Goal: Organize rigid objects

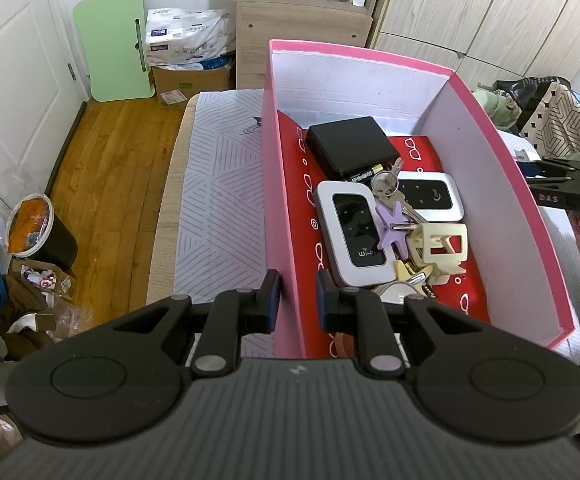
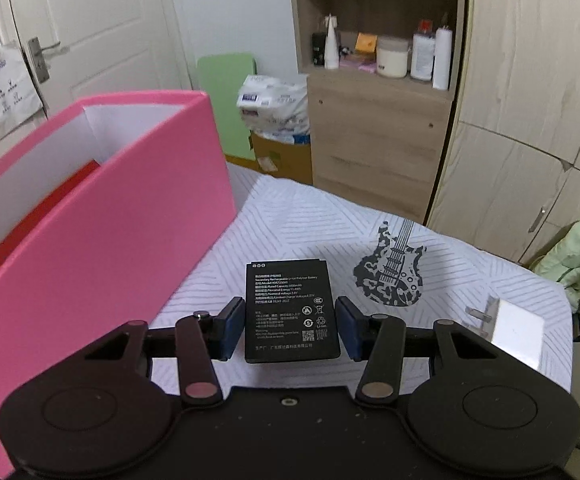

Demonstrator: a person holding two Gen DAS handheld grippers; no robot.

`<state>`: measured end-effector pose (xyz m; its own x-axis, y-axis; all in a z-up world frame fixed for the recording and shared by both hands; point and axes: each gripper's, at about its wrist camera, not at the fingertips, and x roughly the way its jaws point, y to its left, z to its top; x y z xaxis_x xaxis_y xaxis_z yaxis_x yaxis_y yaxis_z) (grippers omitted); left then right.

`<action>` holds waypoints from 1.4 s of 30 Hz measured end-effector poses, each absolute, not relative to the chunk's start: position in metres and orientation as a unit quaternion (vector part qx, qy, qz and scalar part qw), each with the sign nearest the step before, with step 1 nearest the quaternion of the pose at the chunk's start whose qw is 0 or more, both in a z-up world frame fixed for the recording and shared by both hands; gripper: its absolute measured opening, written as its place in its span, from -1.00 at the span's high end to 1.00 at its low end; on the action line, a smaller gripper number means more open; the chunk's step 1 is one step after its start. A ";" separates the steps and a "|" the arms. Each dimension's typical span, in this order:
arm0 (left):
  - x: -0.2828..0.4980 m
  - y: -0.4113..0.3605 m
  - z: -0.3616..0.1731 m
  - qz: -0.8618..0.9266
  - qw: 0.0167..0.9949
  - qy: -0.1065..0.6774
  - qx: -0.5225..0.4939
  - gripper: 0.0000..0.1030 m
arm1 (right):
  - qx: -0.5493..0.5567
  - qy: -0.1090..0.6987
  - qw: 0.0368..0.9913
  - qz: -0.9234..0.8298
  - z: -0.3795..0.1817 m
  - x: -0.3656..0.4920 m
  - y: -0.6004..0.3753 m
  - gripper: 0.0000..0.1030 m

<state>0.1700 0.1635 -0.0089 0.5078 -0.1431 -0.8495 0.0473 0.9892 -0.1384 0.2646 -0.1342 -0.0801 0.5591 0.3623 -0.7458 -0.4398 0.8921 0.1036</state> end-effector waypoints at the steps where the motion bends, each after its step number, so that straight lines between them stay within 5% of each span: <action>1: 0.170 0.163 -0.009 -0.055 0.867 0.493 -0.048 0.68 | -0.047 0.407 0.884 0.227 -0.077 0.261 -0.134 -0.06; 15: 0.170 0.164 -0.009 -0.055 0.868 0.491 -0.055 0.68 | -0.059 0.297 0.890 0.342 0.014 0.186 -0.093 -0.06; 22: 0.169 0.166 -0.010 -0.058 0.869 0.487 -0.060 0.68 | -0.096 0.327 0.838 0.426 0.017 0.183 -0.034 -0.06; 23: 0.168 0.167 -0.010 -0.059 0.869 0.487 -0.061 0.68 | -0.104 0.334 0.836 0.423 0.013 0.186 -0.026 0.12; 24: 0.168 0.168 -0.010 -0.059 0.870 0.486 -0.063 0.68 | -0.112 0.342 0.832 0.422 0.009 0.191 -0.017 0.55; 25: 0.168 0.168 -0.010 -0.060 0.870 0.486 -0.065 0.68 | -0.113 0.352 0.827 0.424 0.007 0.195 -0.010 0.62; 33: 0.168 0.170 -0.010 -0.065 0.870 0.485 -0.067 0.68 | -0.096 0.418 0.809 0.402 -0.019 0.234 0.014 0.73; 42: 0.168 0.170 -0.011 -0.070 0.870 0.484 -0.064 0.68 | -0.019 0.373 0.866 0.334 0.022 0.226 -0.068 0.66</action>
